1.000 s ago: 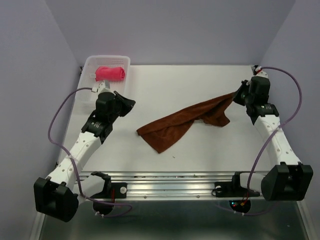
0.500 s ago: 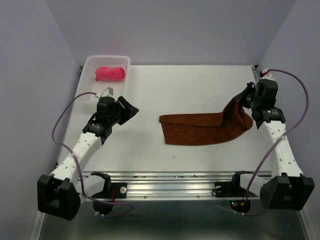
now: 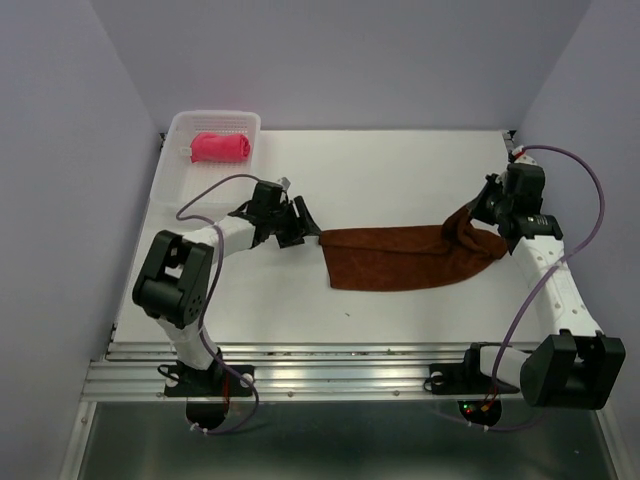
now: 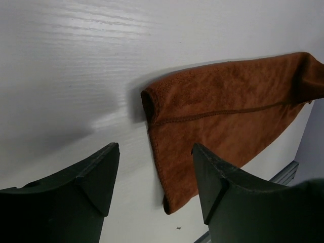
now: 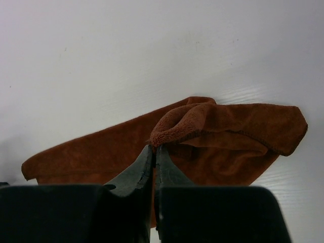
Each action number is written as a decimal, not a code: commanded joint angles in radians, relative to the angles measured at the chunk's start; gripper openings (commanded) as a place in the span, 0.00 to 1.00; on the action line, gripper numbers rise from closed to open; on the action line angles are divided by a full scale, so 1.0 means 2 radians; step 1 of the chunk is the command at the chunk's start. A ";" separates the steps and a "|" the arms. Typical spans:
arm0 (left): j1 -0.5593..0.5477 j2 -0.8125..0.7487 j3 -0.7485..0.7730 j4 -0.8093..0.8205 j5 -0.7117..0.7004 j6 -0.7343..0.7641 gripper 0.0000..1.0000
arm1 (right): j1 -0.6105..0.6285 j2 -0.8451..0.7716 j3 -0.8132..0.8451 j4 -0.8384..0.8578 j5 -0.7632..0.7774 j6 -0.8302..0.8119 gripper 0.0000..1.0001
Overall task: Roll the towels
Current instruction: Flatten the towel
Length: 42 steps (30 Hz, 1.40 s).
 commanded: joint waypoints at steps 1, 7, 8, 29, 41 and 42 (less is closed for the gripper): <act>-0.013 0.041 0.047 0.019 0.029 0.015 0.67 | -0.002 0.001 0.002 0.007 0.013 -0.012 0.01; -0.020 0.080 0.072 0.015 0.030 0.019 0.63 | -0.002 0.001 0.004 0.003 0.033 -0.017 0.01; -0.023 0.090 0.075 0.009 0.030 0.021 0.62 | -0.002 0.003 0.005 0.002 0.033 -0.017 0.01; -0.022 0.041 0.121 -0.046 0.013 0.014 0.00 | -0.007 -0.008 0.014 0.000 0.051 -0.010 0.01; 0.104 -0.191 0.082 -0.064 0.011 -0.017 0.00 | -0.095 -0.054 0.057 0.000 -0.009 0.010 0.01; 0.111 -0.205 0.085 -0.070 0.008 -0.012 0.00 | -0.100 -0.060 0.059 -0.001 -0.006 0.013 0.01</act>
